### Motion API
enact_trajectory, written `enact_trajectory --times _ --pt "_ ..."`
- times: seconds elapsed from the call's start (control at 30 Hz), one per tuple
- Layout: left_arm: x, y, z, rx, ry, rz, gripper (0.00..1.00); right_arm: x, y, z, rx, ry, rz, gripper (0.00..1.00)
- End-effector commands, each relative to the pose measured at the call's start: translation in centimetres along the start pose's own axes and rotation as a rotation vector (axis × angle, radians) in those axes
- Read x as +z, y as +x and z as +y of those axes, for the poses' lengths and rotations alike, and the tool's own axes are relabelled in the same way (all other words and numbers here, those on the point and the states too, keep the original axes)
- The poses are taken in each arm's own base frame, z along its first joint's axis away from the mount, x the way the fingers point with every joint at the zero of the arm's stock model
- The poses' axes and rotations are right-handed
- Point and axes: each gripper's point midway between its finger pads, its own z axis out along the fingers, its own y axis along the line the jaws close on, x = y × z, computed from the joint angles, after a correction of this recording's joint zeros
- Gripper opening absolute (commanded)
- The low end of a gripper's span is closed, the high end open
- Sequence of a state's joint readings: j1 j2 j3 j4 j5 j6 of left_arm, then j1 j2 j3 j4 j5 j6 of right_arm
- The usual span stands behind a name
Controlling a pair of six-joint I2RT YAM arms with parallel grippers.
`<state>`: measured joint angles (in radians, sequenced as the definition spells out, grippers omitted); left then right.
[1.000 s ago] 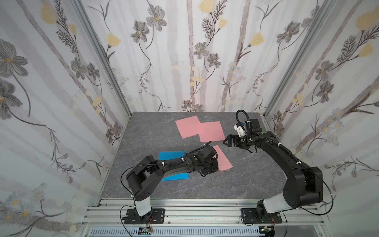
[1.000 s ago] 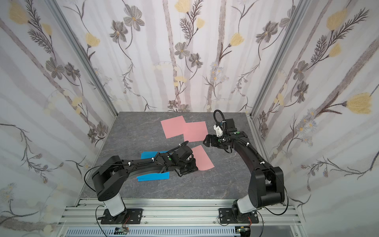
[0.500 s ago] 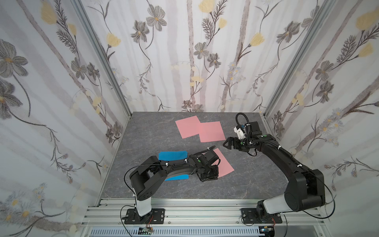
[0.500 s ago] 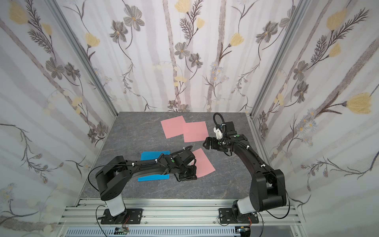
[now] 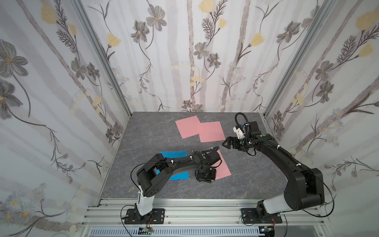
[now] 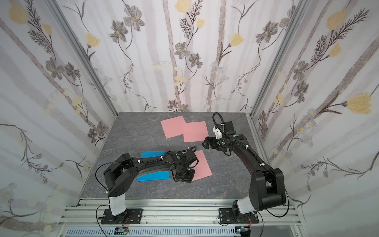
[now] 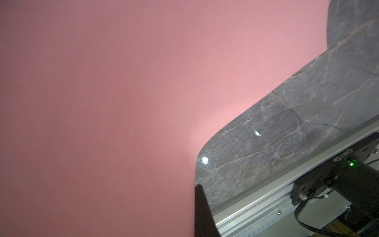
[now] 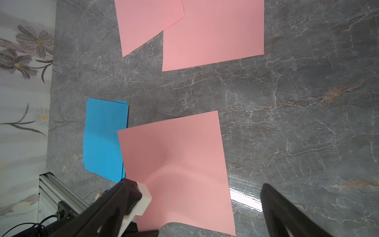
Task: Sort the scattered colored papers by color
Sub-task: Place the colored paper at the center of the board.
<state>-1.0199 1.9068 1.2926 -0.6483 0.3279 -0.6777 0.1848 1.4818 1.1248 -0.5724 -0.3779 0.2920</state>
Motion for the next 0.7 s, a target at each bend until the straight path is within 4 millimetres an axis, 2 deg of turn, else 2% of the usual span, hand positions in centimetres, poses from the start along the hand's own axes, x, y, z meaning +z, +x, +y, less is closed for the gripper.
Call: enact_trajectory --times 0.0,0.13,0.33,0.5,0.67 --pt "-0.1 0.1 2.2 0.056 -0.118 0.006 0.0 0.2 -0.3 0.4 -0.003 -0.021 -0.009 1.0" --pt "0.4 -0.8 2.9 0.071 -0.167 -0.013 0.0 0.2 -0.3 0.3 -0.002 -0.018 -0.008 1.0" --pt "1.5 -1.6 2.3 0.089 -0.157 -0.01 0.0 0.4 -0.4 0.2 -0.001 -0.016 -0.006 1.0" --pt "1.3 -2.2 2.2 0.136 -0.176 -0.001 0.0 0.5 -0.6 -0.1 -0.007 0.003 -0.011 1.0" --pt "1.2 -1.9 1.1 0.15 -0.131 0.022 0.0 0.6 -2.9 -1.8 -0.012 0.072 -0.045 1.0"
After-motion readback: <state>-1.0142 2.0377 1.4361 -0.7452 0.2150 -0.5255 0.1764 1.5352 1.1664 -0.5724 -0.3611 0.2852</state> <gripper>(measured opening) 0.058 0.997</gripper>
